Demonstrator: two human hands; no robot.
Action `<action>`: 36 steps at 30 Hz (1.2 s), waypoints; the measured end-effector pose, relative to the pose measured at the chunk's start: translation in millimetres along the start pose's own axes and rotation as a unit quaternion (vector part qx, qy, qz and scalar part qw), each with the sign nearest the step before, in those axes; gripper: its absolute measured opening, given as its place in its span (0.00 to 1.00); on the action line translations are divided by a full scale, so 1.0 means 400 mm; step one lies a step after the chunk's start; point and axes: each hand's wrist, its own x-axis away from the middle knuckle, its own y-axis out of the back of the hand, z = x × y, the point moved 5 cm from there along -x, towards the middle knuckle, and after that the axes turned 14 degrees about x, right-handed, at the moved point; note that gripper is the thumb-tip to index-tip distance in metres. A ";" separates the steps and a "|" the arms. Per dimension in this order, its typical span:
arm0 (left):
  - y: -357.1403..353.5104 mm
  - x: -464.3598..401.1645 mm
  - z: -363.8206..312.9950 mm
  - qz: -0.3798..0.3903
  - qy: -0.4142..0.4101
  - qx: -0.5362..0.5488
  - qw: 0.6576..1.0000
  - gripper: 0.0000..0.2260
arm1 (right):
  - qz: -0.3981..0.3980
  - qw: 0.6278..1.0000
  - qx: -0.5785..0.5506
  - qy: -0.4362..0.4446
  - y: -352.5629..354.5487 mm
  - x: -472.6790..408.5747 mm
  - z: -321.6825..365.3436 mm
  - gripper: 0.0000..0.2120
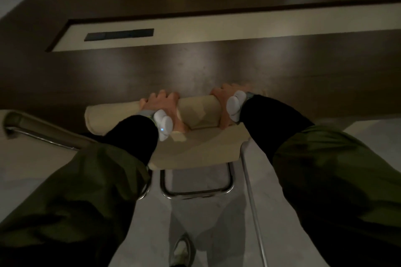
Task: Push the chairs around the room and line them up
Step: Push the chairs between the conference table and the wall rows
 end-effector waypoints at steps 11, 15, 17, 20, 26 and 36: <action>0.000 0.025 0.008 0.023 -0.013 0.001 1.000 0.42 | -0.012 1.000 0.012 -0.014 -0.014 0.027 0.009 0.40; -0.003 0.032 0.002 0.004 -0.017 -0.011 1.000 0.38 | -0.023 0.999 0.024 -0.033 -0.010 0.059 0.010 0.37; -0.008 0.034 0.003 -0.010 -0.024 -0.010 1.000 0.37 | -0.048 0.997 0.040 -0.048 -0.006 0.085 0.013 0.35; -0.017 0.040 0.008 -0.013 -0.033 -0.016 0.999 0.37 | -0.084 0.990 0.062 -0.093 -0.004 0.121 0.027 0.35; -0.022 0.046 0.007 -0.005 -0.041 -0.033 0.999 0.33 | -0.151 0.976 0.013 -0.154 -0.032 0.198 0.063 0.38; -0.051 0.074 -0.221 0.001 -0.120 0.029 0.992 0.22 | -0.075 0.977 -0.085 -0.183 -0.023 0.350 0.047 0.40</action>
